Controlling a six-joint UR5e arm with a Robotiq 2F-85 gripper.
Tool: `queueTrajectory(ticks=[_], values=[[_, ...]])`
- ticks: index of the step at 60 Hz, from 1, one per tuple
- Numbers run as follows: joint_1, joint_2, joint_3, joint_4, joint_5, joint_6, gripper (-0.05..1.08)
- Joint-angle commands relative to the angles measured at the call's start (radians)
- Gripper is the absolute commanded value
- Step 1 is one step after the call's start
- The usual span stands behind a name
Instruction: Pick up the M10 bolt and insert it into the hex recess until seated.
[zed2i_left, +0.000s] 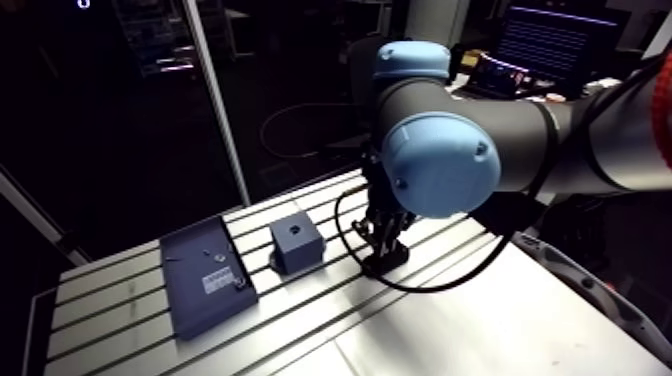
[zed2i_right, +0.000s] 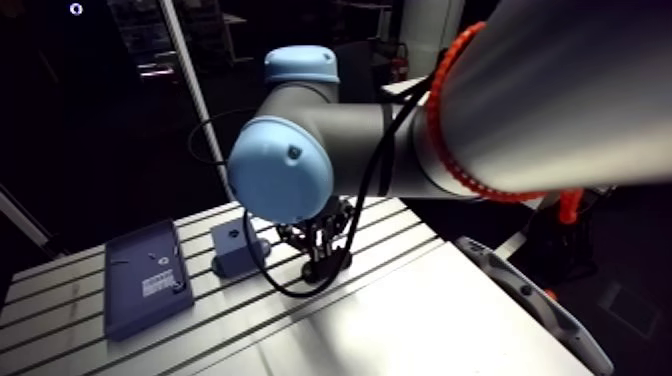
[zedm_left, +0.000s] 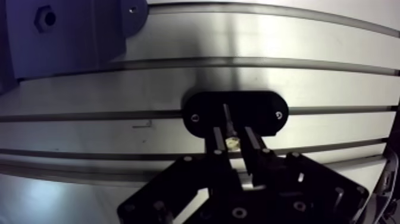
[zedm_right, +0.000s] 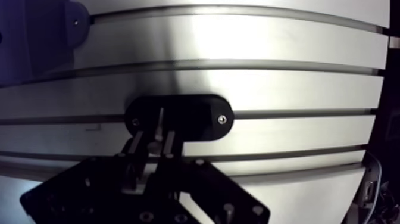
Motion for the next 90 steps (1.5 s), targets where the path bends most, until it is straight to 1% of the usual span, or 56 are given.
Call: queueTrajectory(ticks=[1, 9, 16, 19, 20, 21, 22, 23, 24, 25, 26, 27, 28, 29, 30, 31, 32, 34, 35, 36, 37, 38, 39, 40, 41, 42, 43, 44, 45, 46, 47, 48, 49, 50, 55, 57, 59, 61, 68, 70, 80, 90], values=[[0.0, -0.01, -0.011, 0.001, -0.002, -0.005, 0.73], [0.001, -0.017, -0.03, 0.007, 0.0, -0.005, 0.73], [0.004, -0.029, -0.072, 0.034, 0.004, -0.006, 0.74], [0.009, -0.035, -0.104, 0.076, 0.005, -0.006, 0.74], [0.009, -0.035, -0.104, 0.076, 0.005, -0.006, 0.74], [0.01, -0.038, -0.123, 0.103, 0.006, -0.006, 0.74], [0.01, -0.038, -0.123, 0.103, 0.006, -0.006, 0.74], [0.016, -0.042, -0.142, 0.13, 0.007, -0.006, 0.74], [0.016, -0.042, -0.142, 0.13, 0.007, -0.006, 0.74], [0.023, -0.044, -0.161, 0.156, 0.007, -0.007, 0.74], [0.023, -0.044, -0.161, 0.156, 0.007, -0.007, 0.74], [0.033, -0.044, -0.183, 0.181, 0.005, -0.01, 0.74], [0.033, -0.044, -0.183, 0.181, 0.005, -0.01, 0.74], [0.048, -0.044, -0.205, 0.205, 0.004, -0.017, 0.74], [0.048, -0.044, -0.205, 0.205, 0.004, -0.017, 0.74], [0.063, -0.043, -0.228, 0.23, 0.004, -0.025, 0.74], [0.063, -0.043, -0.228, 0.23, 0.004, -0.025, 0.74], [0.087, -0.04, -0.273, 0.282, 0.0, -0.04, 0.74], [0.087, -0.04, -0.273, 0.282, 0.0, -0.04, 0.74], [0.095, -0.04, -0.291, 0.311, -0.006, -0.046, 0.74], [0.095, -0.04, -0.291, 0.311, -0.006, -0.046, 0.74], [0.103, -0.037, -0.309, 0.339, -0.012, -0.054, 0.74], [0.103, -0.037, -0.309, 0.339, -0.012, -0.054, 0.74], [0.114, -0.033, -0.326, 0.363, -0.018, -0.061, 0.74], [0.114, -0.033, -0.326, 0.363, -0.018, -0.061, 0.74], [0.132, -0.026, -0.346, 0.387, -0.027, -0.067, 0.74], [0.132, -0.026, -0.346, 0.387, -0.027, -0.067, 0.74], [0.154, -0.017, -0.364, 0.41, -0.039, -0.069, 0.74], [0.154, -0.017, -0.364, 0.41, -0.039, -0.069, 0.74], [0.173, -0.008, -0.381, 0.432, -0.054, -0.069, 0.74], [0.173, -0.008, -0.381, 0.432, -0.054, -0.069, 0.74], [0.19, 0.002, -0.398, 0.451, -0.068, -0.069, 0.74], [0.19, 0.002, -0.398, 0.451, -0.068, -0.069, 0.74], [0.206, 0.009, -0.415, 0.467, -0.077, -0.072, 0.74], [0.225, 0.022, -0.448, 0.495, -0.08, -0.076, 0.74], [0.245, 0.04, -0.482, 0.525, -0.081, -0.097, 0.74], [0.245, 0.04, -0.482, 0.525, -0.081, -0.097, 0.74], [0.271, 0.055, -0.515, 0.553, -0.081, -0.117, 0.74], [0.292, 0.079, -0.548, 0.576, -0.085, -0.128, 0.74], [0.31, 0.088, -0.564, 0.591, -0.085, -0.144, 0.74], [0.325, 0.089, -0.585, 0.621, -0.087, -0.182, 0.74], [0.331, 0.092, -0.586, 0.643, -0.088, -0.21, 0.74]])
